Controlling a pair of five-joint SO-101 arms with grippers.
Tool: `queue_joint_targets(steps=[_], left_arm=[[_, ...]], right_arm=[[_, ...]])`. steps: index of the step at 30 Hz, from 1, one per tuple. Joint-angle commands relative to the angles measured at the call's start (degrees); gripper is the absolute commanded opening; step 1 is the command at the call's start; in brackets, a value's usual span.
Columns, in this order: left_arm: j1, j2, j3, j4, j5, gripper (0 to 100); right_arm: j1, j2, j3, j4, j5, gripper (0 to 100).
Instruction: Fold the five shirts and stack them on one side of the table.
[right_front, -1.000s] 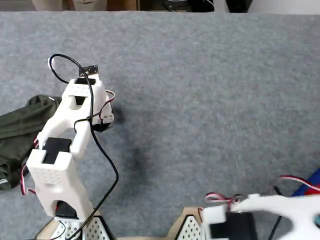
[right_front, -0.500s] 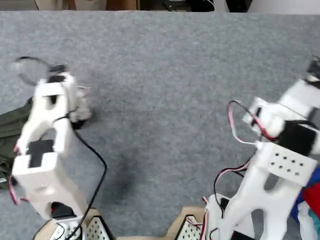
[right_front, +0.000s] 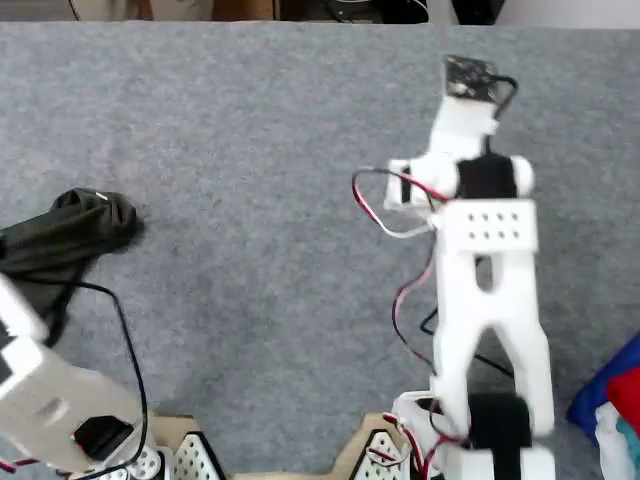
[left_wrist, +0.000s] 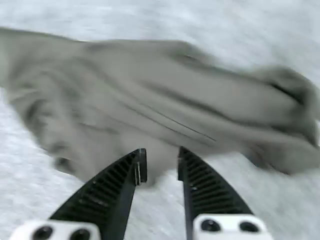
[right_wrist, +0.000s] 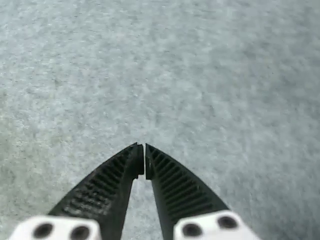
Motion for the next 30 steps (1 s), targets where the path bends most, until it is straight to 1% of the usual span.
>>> queue_joint_targets(steps=[1, 3, 6, 11, 14, 18, 19, 26, 30], left_arm=[[-8.1, 5.6, -9.1, 2.4, -3.9, 14], [-10.3, 10.9, -13.5, 3.9, -6.1, 14], [-10.8, 19.5, -19.0, 5.4, -9.0, 14], [-8.5, 32.8, -26.5, 5.7, -10.0, 14], [-7.4, 37.6, -30.2, 7.3, -9.8, 13], [-6.1, 38.7, -35.8, 10.9, -9.7, 1], [-5.5, 38.5, -36.0, 11.0, -9.7, 3], [1.1, 33.5, -39.7, 13.0, -5.5, 2], [8.5, 28.7, -39.4, 13.0, -2.2, 2]], right_arm=[[-2.9, 6.8, -9.5, -0.5, -0.6, 1.2], [-4.3, 10.9, -13.9, 0.0, -0.6, 1.2], [-6.3, 16.7, -20.1, 2.2, -0.8, 1.2], [-9.3, 24.9, -28.4, 6.5, -4.3, 1.2], [-10.6, 28.6, -32.0, 8.5, -6.5, 1.2], [-10.6, 31.3, -35.4, 10.5, -8.3, 1.2], [-10.5, 31.6, -35.8, 10.5, -8.5, 1.2], [-8.1, 31.9, -36.3, 10.3, -8.6, 1.2], [-1.9, 32.0, -35.6, 10.5, -8.6, 1.2]])
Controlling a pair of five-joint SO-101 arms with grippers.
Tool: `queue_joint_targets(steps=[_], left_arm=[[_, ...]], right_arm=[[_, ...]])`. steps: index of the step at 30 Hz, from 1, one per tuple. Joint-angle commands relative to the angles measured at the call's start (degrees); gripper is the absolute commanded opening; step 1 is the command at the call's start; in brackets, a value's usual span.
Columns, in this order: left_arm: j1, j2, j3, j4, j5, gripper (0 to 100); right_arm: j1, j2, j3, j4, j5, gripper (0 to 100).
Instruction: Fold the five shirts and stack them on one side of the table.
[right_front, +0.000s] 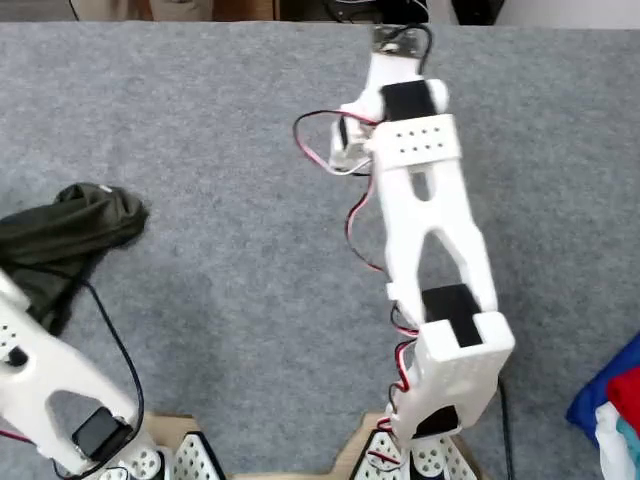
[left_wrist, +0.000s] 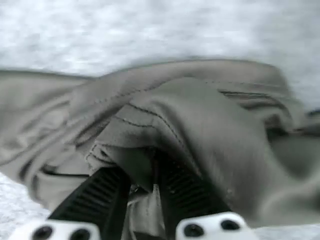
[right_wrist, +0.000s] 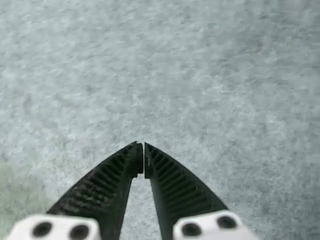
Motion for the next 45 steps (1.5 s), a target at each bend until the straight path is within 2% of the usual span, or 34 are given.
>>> queue_joint_targets(steps=[1, 7, 17, 23, 29, 34, 37, 41, 45], left_arm=[[8.4, -6.9, -2.1, 0.7, 3.0, 2], [22.3, -12.5, -2.5, 0.7, 7.4, 2], [48.1, -17.9, -4.0, 0.7, 14.9, 2], [62.0, -17.1, -10.6, 0.7, 14.9, 2], [72.6, -12.7, -19.9, 0.6, 14.9, 2], [76.8, -6.7, -26.5, -0.9, 15.0, 3], [76.6, -4.9, -28.1, -0.5, 15.5, 12], [72.2, -5.4, -28.7, 0.7, 21.1, 26], [65.6, -8.6, -28.3, 0.8, 21.8, 27]], right_arm=[[7.2, -0.1, -2.3, 0.3, -0.4, 1.2], [19.1, -0.5, -2.4, 0.4, 0.5, 1.2], [37.4, -0.1, -2.3, 2.0, 8.2, 1.2], [44.1, -0.1, -2.3, 2.0, 10.9, 1.2], [47.7, -0.1, -2.4, 1.9, 11.7, 1.2], [47.9, -0.1, -2.4, 2.3, 11.7, 1.3], [47.4, -0.2, -2.4, 2.3, 13.1, 1.5], [44.7, -0.3, -2.7, 4.0, 16.5, 1.5], [39.6, -0.3, -2.6, 5.6, 16.9, 1.6]])
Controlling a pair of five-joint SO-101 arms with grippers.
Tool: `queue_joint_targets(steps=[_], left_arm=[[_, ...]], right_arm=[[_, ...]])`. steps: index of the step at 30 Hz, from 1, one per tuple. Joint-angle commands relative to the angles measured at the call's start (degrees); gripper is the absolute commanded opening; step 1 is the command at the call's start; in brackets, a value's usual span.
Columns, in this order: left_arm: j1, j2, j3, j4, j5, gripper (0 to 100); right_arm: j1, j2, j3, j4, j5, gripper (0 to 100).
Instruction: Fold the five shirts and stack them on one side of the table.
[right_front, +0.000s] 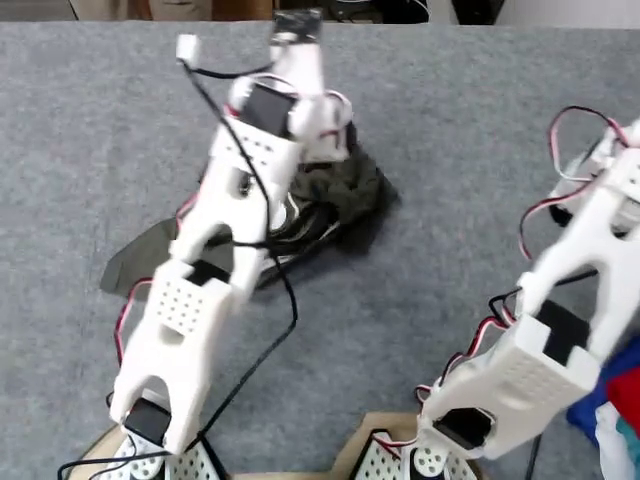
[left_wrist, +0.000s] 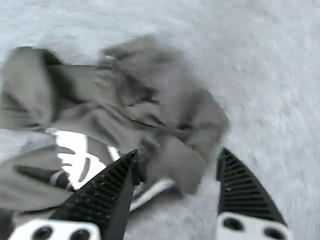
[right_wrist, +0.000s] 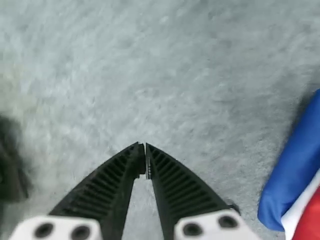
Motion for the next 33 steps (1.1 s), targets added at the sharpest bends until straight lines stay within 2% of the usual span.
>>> queue_joint_targets(steps=[1, 5, 11, 14, 18, 21, 26, 29, 33], left_arm=[[-7.2, -5.8, -2.0, 0.7, 0.2, 26], [-19.9, -12.7, 2.8, 0.8, -3.0, 24], [-42.0, -23.3, 19.6, 0.7, -3.3, 10], [-53.4, -26.1, 28.4, 0.7, -4.0, 8], [-68.7, -26.4, 37.6, 0.5, -12.0, 8], [-78.0, -26.4, 42.2, 0.5, -15.5, 8], [-90.9, -26.4, 44.7, 0.5, -17.5, 8], [-96.6, -26.4, 44.7, 0.5, -17.4, 8], [-101.0, -26.4, 44.7, 0.5, -17.4, 8]], right_arm=[[-5.3, -0.7, -2.5, 0.8, 0.6, 1.6], [-13.7, -0.7, -2.9, 2.3, 0.6, 1.6], [-31.9, -0.4, -2.9, 3.2, 0.6, 1.6], [-41.5, -0.4, -2.9, 2.0, 0.6, 1.6], [-53.6, -0.3, -2.9, 0.1, 0.6, 1.6], [-61.1, -0.2, -2.7, -1.9, 0.6, 1.6], [-71.2, 1.9, -2.9, -5.9, 0.7, 3.1], [-75.9, 6.3, -2.9, -6.7, 0.4, 12.5], [-80.7, 12.7, -5.7, -8.4, 0.2, 24.4]])
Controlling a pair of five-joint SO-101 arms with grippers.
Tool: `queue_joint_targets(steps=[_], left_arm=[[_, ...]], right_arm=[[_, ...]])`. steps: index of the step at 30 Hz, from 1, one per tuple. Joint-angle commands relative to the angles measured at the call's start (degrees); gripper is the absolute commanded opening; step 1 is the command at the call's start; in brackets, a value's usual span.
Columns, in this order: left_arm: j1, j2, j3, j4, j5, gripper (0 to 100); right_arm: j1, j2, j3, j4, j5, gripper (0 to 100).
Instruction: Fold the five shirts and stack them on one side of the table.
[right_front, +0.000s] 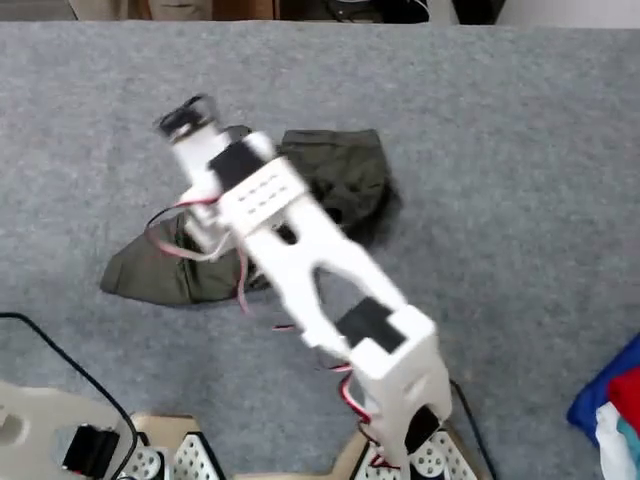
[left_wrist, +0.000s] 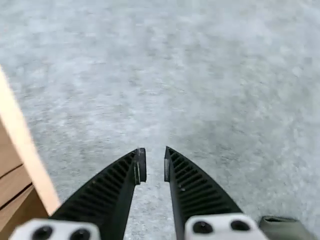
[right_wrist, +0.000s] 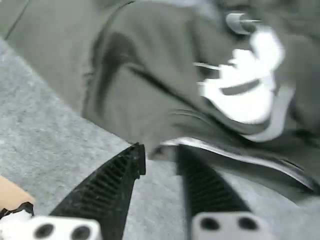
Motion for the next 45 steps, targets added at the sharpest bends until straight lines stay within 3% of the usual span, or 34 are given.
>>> queue_joint_targets(steps=[1, 10, 16, 24, 27, 32, 39, 45], left_arm=[[-3.4, -3.4, 0.1, 0.5, -0.4, 8], [-4.8, -3.4, 1.0, 0.5, -0.4, 8], [-4.8, -3.4, 4.7, 0.5, -0.4, 8], [-4.8, -3.4, 5.1, 0.5, -0.4, 8], [-4.8, -3.4, 5.1, 0.5, -0.4, 8], [-4.6, -3.4, 5.4, 0.5, -0.4, 8], [-4.5, -3.5, 4.9, 0.5, -0.4, 8], [-4.6, -3.6, 4.9, 0.5, -0.4, 8]], right_arm=[[-4.4, 3.8, -6.5, -1.3, 0.0, 25.6], [-11.1, 20.0, -28.6, -2.4, -2.0, 26.0], [-11.5, 34.9, -45.0, -1.9, -8.4, 26.0], [-11.2, 46.1, -54.6, 1.1, -9.1, 26.0], [-11.2, 47.6, -55.4, 5.5, -9.1, 22.3], [-9.5, 48.0, -55.5, 8.4, -8.7, 0.0], [-6.7, 44.4, -56.5, 11.3, -8.7, 0.5], [-10.2, 34.0, -59.4, 11.1, -8.6, 0.5]])
